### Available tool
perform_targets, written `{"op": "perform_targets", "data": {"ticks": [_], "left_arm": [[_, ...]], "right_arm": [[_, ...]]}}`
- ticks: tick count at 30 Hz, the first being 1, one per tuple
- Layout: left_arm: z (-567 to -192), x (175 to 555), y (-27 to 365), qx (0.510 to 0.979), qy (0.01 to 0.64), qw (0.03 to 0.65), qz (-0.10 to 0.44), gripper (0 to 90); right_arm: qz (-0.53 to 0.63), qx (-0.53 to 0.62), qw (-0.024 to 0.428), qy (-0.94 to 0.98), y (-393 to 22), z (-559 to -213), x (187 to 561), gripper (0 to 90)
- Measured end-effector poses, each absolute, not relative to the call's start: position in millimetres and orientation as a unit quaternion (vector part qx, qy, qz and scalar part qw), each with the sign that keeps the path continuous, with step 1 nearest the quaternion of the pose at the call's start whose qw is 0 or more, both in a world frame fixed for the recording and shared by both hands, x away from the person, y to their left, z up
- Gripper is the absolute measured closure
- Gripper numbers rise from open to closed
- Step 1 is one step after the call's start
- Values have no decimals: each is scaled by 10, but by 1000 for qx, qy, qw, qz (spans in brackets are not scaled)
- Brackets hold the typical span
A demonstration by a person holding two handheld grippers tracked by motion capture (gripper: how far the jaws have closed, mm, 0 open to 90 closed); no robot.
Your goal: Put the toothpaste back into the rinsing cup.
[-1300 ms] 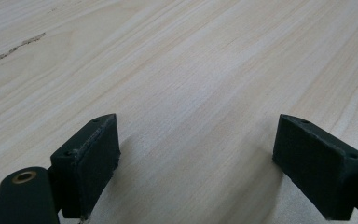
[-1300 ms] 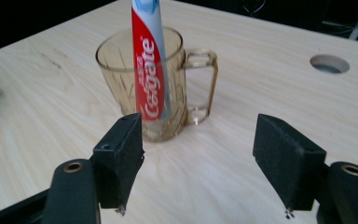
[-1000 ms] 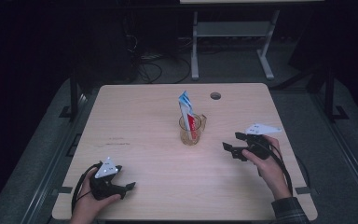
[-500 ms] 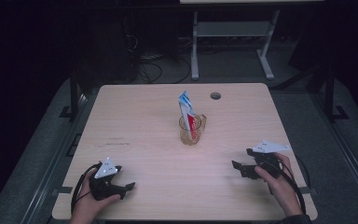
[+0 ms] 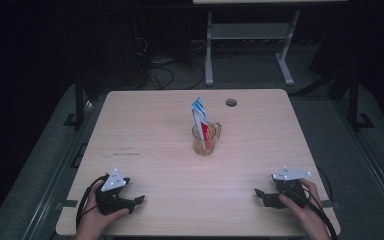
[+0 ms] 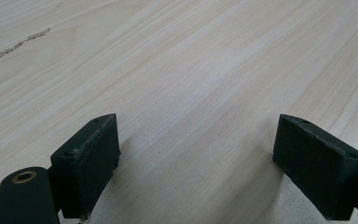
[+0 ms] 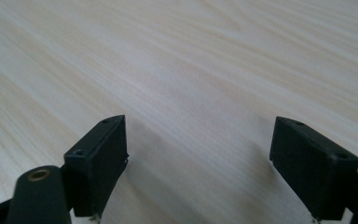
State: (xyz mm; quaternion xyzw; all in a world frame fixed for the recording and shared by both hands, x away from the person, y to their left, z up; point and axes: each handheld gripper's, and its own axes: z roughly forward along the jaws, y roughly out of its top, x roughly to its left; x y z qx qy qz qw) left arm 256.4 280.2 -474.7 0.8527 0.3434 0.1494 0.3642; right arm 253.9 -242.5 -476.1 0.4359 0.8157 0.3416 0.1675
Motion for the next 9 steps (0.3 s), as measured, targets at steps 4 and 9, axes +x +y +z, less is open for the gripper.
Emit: {"op": "perform_targets", "data": {"ticks": [4, 9], "left_arm": [[-4747, 2560, 2803, 852, 344, 364, 150, 136], [-4748, 2558, 2803, 852, 345, 364, 151, 136]], "right_arm": [[345, 436, 168, 814, -2434, -4787, 2526, 166], [354, 432, 172, 811, -2436, -4814, 2523, 142]]}}
